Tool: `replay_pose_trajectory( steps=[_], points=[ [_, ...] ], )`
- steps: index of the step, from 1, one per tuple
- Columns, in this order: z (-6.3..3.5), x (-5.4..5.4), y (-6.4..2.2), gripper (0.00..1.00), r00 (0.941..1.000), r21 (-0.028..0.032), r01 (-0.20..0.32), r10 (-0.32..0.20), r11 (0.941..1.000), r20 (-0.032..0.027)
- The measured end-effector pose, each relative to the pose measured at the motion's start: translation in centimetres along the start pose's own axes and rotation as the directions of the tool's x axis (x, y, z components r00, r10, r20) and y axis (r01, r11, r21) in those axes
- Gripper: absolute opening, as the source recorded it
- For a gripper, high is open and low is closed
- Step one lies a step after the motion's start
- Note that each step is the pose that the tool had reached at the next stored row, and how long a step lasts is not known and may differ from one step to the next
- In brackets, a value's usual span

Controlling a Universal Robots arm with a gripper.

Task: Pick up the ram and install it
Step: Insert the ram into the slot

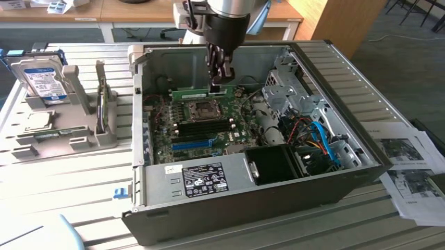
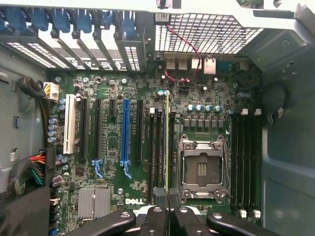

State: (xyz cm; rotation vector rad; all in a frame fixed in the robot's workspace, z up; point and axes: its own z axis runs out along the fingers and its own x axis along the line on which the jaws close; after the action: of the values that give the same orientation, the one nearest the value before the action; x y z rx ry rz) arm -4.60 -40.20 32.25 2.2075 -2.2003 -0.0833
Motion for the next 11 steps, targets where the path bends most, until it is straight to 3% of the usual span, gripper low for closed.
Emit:
replay_pose_trajectory(
  steps=[11],
  points=[
    [1.74,0.0,-0.1,0.11,1.0,0.0001,0.0,0.0,1.0,0.0]
  ],
)
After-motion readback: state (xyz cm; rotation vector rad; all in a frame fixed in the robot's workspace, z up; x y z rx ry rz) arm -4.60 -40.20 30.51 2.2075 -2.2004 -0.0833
